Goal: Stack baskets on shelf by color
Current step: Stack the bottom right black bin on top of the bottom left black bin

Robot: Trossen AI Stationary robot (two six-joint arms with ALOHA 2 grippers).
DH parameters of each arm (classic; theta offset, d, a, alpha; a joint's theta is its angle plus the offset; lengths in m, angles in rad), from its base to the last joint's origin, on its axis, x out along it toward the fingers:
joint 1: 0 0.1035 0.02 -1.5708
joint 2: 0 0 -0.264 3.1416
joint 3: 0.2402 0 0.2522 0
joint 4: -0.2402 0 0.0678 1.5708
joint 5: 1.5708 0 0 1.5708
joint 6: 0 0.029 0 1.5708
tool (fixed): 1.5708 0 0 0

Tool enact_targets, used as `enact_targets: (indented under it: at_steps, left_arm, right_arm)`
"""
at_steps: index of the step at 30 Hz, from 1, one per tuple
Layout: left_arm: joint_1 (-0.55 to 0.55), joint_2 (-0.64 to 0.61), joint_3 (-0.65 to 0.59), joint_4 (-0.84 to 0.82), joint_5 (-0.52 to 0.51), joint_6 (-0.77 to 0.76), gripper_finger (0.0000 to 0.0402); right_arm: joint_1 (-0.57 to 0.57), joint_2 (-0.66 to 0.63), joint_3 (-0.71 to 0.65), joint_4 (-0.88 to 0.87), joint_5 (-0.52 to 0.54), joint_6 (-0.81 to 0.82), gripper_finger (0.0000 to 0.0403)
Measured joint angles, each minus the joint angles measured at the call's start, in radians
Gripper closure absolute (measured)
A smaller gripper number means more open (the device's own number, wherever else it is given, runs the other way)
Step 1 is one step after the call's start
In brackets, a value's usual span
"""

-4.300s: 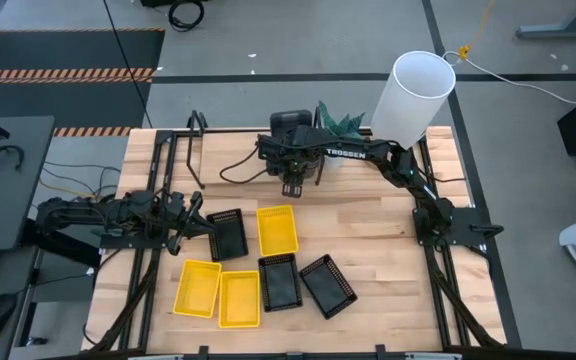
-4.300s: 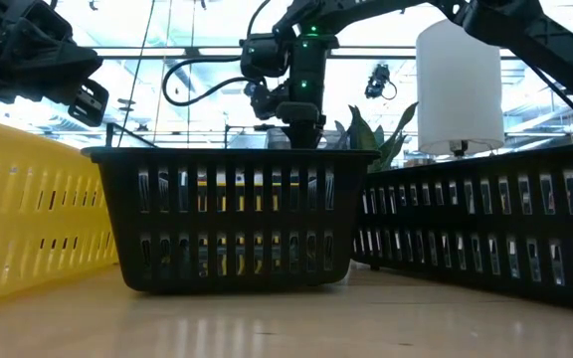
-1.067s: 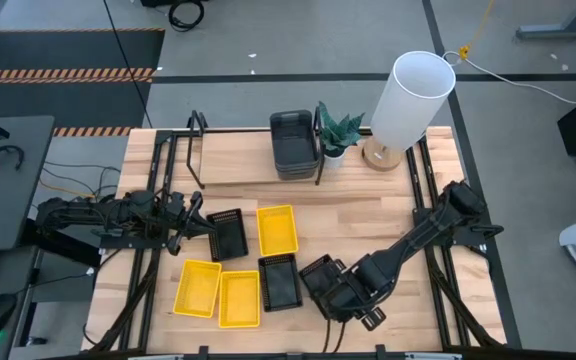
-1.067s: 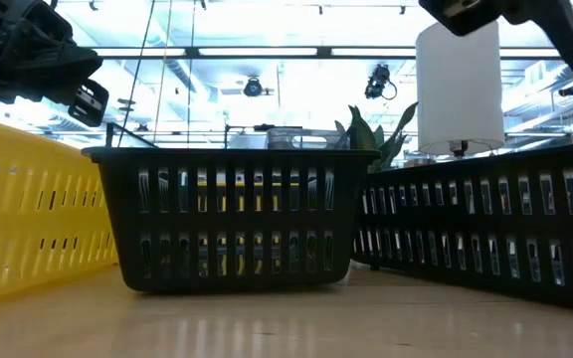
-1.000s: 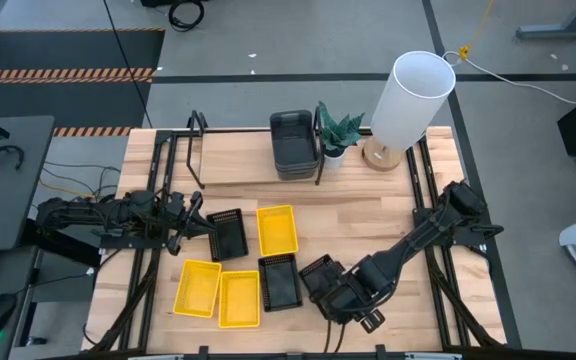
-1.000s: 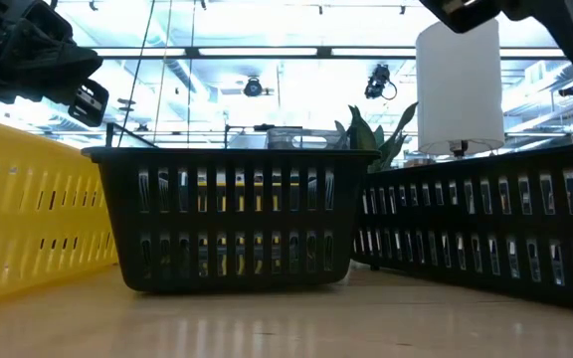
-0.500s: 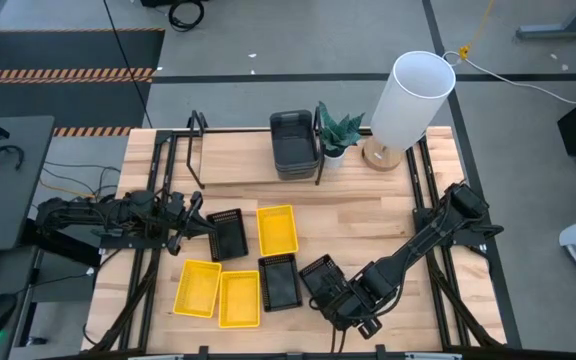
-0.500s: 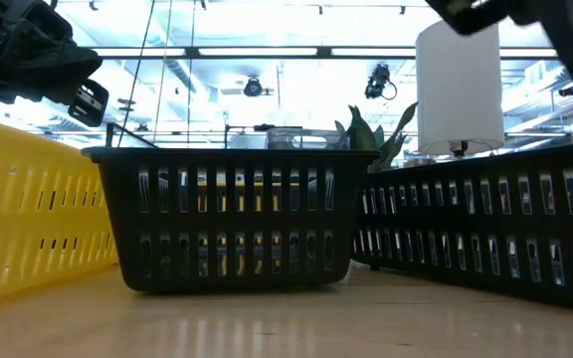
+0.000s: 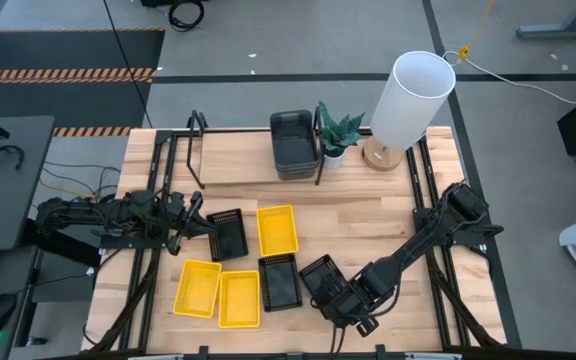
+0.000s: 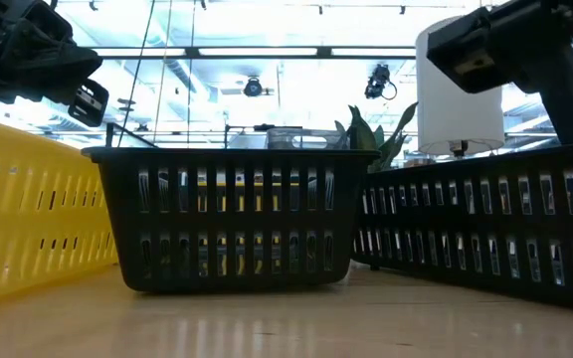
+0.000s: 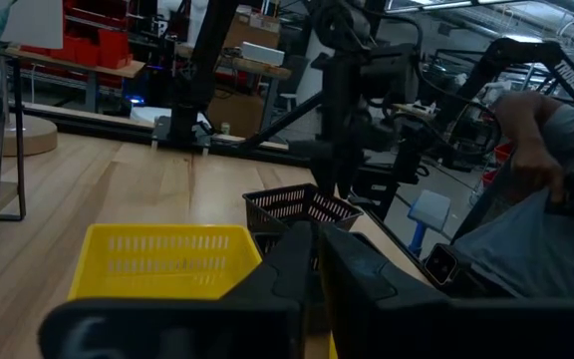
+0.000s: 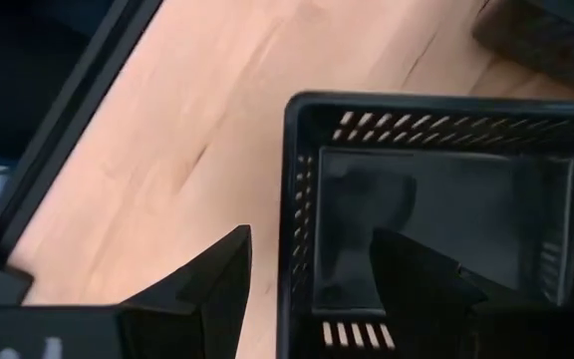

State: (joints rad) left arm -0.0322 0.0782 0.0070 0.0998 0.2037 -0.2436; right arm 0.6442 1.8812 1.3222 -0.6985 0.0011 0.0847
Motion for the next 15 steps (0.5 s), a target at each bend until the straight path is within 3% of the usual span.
enact_targets:
  at_steps: [15]
  left_arm:
    - [0.000, 0.000, 0.000, 0.000, 0.000, 0.000, 0.0364]
  right_arm:
    - [0.015, 0.000, -0.038, 0.048, 0.078, 0.108, 0.0193]
